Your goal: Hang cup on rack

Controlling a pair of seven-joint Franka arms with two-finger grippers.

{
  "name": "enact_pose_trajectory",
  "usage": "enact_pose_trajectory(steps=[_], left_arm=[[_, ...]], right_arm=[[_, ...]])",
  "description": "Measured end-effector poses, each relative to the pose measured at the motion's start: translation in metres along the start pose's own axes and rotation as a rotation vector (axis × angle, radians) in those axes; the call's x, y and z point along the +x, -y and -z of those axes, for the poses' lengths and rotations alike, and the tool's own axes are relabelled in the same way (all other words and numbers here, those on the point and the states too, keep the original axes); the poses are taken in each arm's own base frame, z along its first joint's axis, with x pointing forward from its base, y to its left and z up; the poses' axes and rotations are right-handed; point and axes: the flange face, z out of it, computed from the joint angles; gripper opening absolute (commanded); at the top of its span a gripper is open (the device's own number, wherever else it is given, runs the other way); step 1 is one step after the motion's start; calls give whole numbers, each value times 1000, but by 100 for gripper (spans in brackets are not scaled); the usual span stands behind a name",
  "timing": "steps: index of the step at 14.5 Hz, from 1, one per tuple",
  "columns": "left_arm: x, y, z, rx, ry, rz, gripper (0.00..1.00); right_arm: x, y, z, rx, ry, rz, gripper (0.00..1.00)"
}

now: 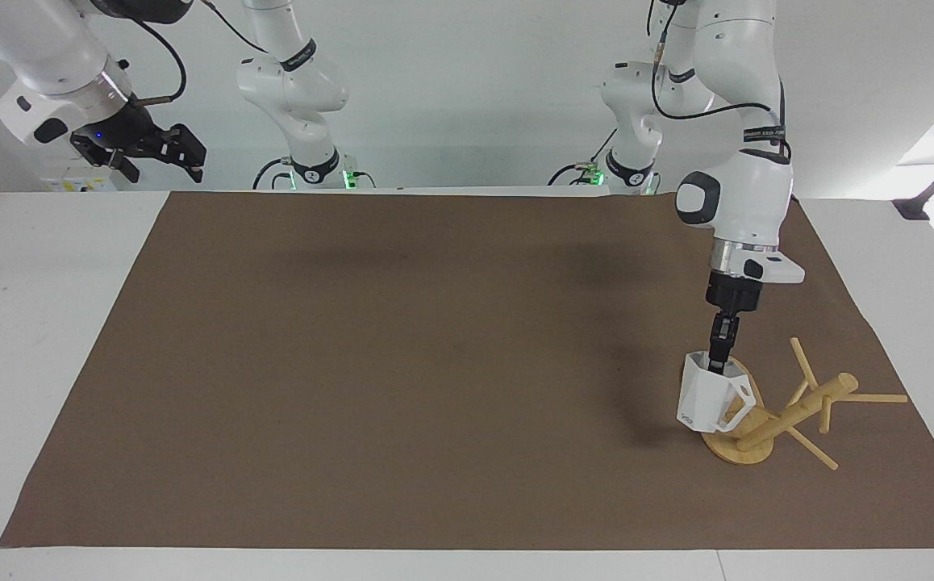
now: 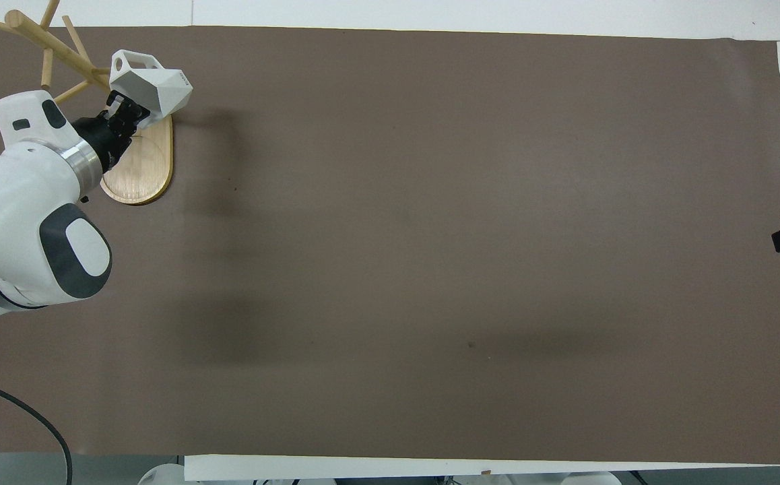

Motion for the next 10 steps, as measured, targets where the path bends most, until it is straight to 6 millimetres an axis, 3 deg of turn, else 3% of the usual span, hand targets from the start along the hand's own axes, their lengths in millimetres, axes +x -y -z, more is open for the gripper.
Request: enact_pose_trajectory(steps=[8,10], left_arm=[[14,15,-3,27,-8,27,0],[16,17,-4,29,-8,33,23]], right_arm=[[0,-11,-2,6,-3,-26,99],[0,-10,-2,6,-4,-24,99]])
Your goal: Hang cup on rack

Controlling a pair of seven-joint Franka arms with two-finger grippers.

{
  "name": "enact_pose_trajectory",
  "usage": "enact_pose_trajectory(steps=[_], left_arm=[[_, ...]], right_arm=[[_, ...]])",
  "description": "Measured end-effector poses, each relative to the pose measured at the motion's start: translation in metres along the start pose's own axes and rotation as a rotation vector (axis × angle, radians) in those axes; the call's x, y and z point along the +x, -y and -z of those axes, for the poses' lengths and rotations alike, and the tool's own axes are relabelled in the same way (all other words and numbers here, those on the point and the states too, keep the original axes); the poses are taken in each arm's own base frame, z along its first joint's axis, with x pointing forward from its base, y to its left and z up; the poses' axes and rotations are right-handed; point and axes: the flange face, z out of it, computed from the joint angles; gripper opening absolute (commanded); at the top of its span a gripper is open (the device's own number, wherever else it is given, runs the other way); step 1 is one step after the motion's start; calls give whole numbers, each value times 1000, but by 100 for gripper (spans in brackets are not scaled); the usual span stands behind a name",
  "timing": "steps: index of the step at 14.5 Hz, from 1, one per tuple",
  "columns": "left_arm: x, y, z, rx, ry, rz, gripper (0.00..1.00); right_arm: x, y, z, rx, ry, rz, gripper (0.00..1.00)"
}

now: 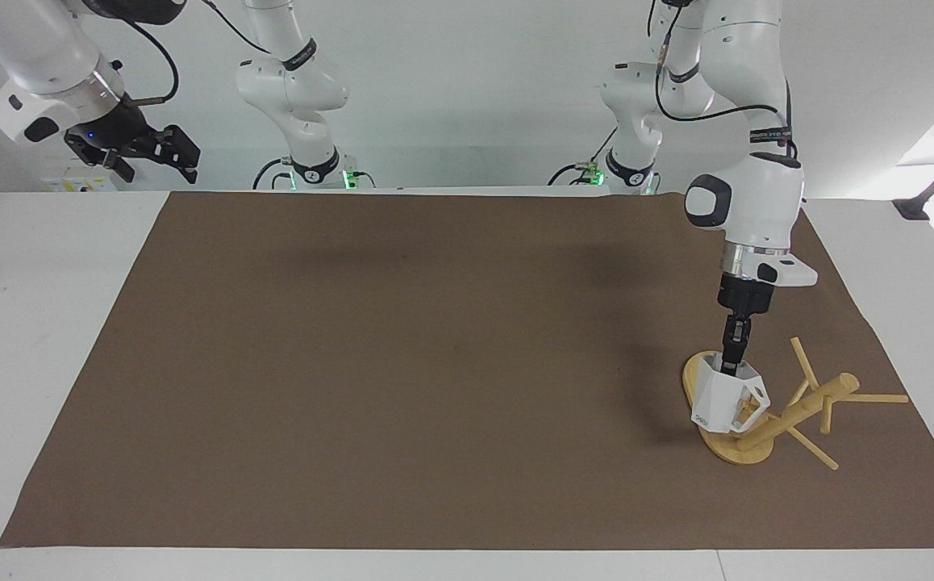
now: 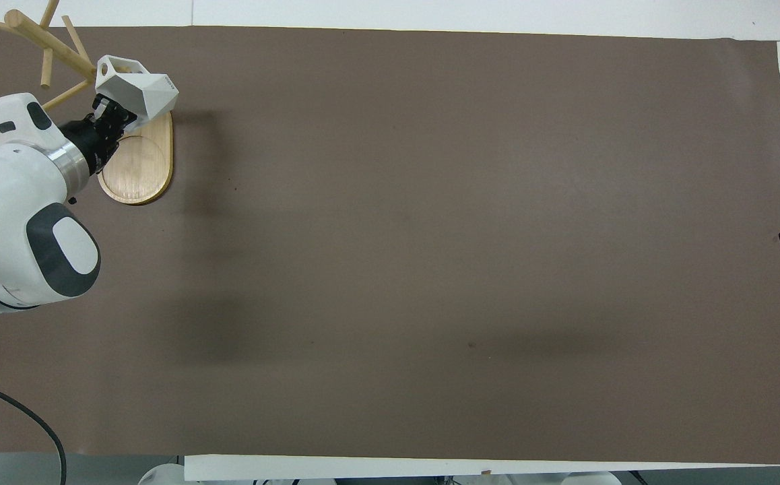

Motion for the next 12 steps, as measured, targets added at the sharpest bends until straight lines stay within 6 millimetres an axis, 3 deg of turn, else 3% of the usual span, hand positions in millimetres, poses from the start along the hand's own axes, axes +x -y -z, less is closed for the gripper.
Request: enact_pose_trajectory(steps=[5,7,8,10,12], left_arm=[[2,2,-1,9,6,12,35],[2,2,-1,10,8,13,53],[2,3,-1,16,14,14,73],[-1,3,-1,54,60,18,100],[0,-2,10,104,134,23,100]], right_arm=[[0,2,-1,0,3,3,99],[0,2,-1,0,3,3,99],[0,2,-1,0,3,3,99],[0,2,-1,0,3,4,99],[1,2,-1,-1,3,4,99]])
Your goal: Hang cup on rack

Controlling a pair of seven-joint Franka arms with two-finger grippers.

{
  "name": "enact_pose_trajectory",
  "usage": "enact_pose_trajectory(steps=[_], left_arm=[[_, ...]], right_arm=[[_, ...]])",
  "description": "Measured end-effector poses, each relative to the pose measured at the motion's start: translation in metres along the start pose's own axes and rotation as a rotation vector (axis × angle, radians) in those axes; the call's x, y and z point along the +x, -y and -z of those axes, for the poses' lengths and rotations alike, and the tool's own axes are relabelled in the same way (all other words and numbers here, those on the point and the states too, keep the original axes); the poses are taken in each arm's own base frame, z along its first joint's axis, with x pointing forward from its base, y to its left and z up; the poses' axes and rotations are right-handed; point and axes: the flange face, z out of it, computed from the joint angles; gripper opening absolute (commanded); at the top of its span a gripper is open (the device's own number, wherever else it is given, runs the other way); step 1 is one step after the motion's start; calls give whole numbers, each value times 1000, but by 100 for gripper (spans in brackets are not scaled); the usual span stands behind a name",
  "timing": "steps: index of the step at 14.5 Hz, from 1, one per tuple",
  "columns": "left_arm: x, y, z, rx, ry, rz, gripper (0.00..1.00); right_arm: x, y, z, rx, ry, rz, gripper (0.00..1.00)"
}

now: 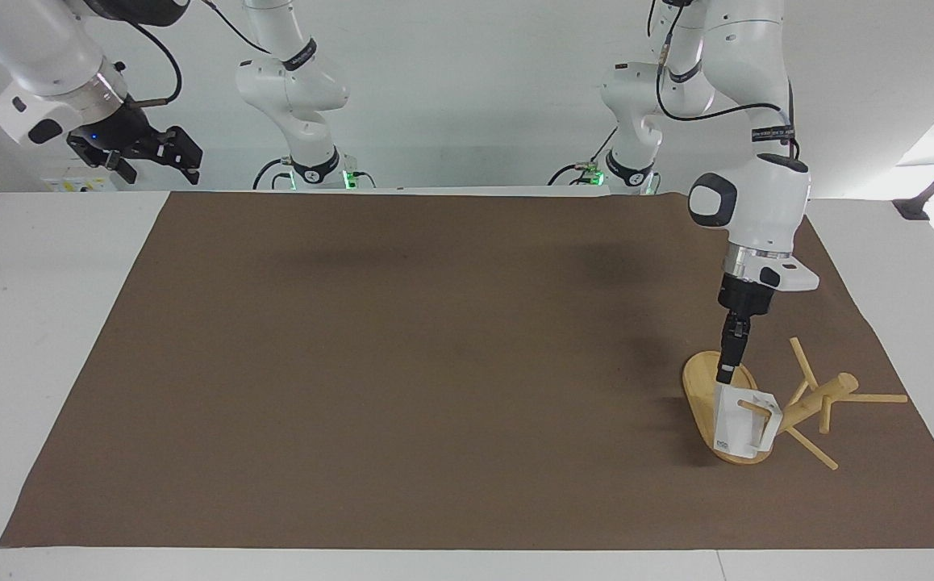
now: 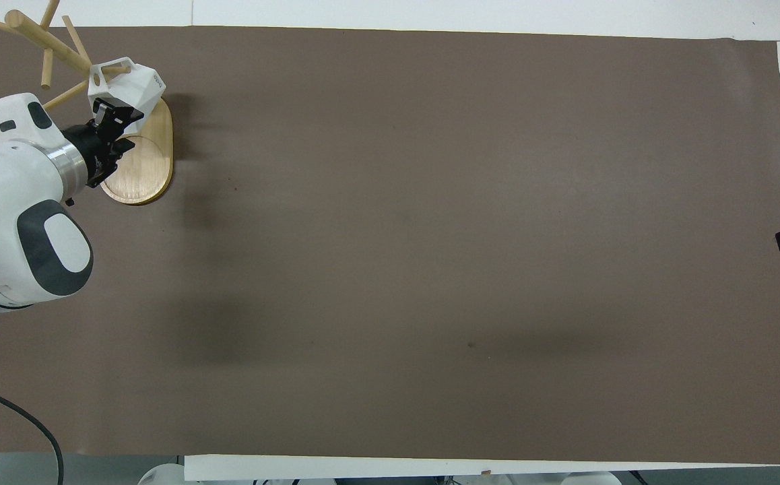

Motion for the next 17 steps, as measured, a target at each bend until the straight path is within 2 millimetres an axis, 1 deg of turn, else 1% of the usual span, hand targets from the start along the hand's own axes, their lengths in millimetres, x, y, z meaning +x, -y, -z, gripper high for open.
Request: enact_pose_trajectory(steps=[2,5,7,9,10,14,16,17], left_arm=[[8,-5,27,32,60,13,100],[19,-13,79,91,152,2,100],[21,-22,112,202,176,-114,100],[23,-35,137,292,195,-265,100],[23,-40,144,314,221,-359,100],[33,-54,153,403,321,-711,99],[37,-62,158,423,362,-837,99],[38,-64,159,428,378,-873,99]], right_arm=[[0,0,0,0,0,0,99],[0,0,0,0,0,0,99],[0,0,0,0,0,0,99],[0,0,0,0,1,0,99],[0,0,0,0,1,0,99],[0,0,0,0,1,0,99],[0,0,0,0,1,0,99],[0,0,0,0,1,0,99]])
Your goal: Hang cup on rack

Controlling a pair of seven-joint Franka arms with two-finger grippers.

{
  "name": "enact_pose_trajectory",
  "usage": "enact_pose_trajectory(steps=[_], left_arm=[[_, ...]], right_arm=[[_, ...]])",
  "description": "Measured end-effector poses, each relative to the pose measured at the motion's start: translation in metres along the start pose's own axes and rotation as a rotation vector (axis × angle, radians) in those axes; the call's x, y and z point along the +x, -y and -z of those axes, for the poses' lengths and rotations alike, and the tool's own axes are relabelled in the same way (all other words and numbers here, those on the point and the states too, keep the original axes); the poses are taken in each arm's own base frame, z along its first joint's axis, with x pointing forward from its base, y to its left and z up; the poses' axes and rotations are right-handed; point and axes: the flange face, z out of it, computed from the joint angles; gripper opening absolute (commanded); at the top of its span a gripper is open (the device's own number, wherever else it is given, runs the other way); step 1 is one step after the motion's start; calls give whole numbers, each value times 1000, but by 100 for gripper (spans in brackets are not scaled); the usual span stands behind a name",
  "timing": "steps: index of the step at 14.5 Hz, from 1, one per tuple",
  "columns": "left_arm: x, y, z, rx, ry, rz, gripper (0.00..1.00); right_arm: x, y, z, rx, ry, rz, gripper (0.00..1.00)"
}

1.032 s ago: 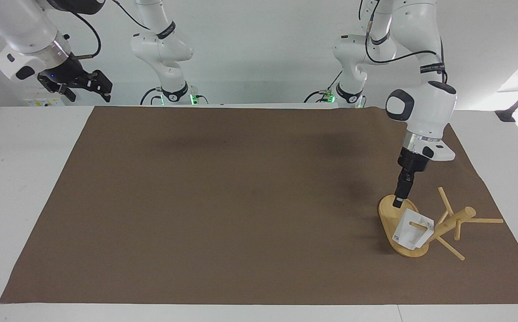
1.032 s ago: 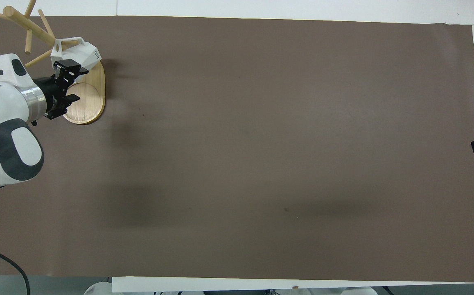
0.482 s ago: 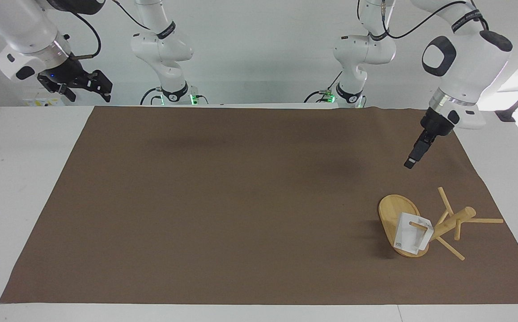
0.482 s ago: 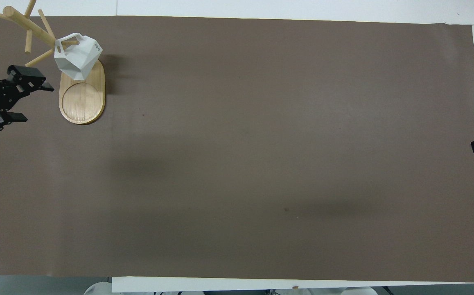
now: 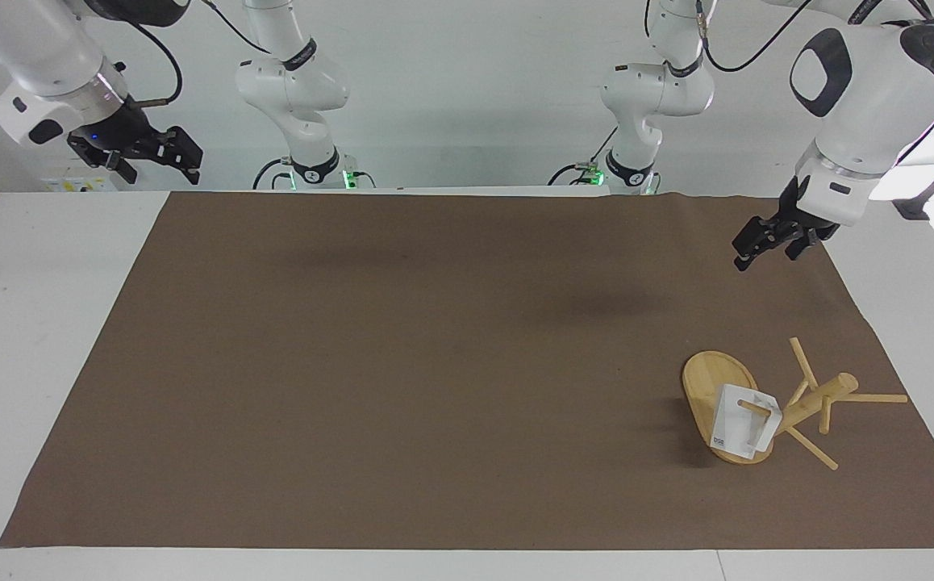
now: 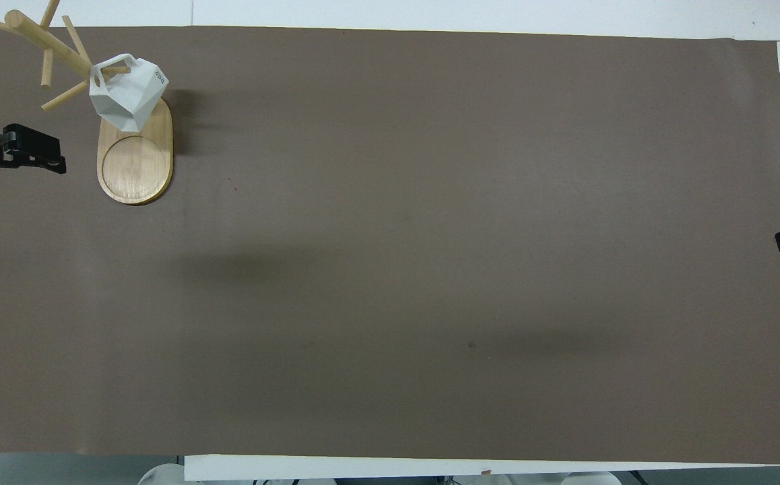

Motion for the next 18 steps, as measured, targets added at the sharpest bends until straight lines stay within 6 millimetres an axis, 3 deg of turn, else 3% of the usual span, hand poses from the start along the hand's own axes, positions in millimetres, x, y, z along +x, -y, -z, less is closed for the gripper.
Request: enact_pose_trajectory(steps=[4,11,15,18], left_arm=[[-4,1,0,12,65,-125,100],[-5,3,8,12,70,-143,100],[-9,6,38,11,57,-140,100],[-10,6,46,11,50,-140,100]], right_arm=[[0,0,0,0,0,0,99],[0,0,0,0,1,0,99],[0,0,0,0,1,0,99],[0,0,0,0,1,0,99]])
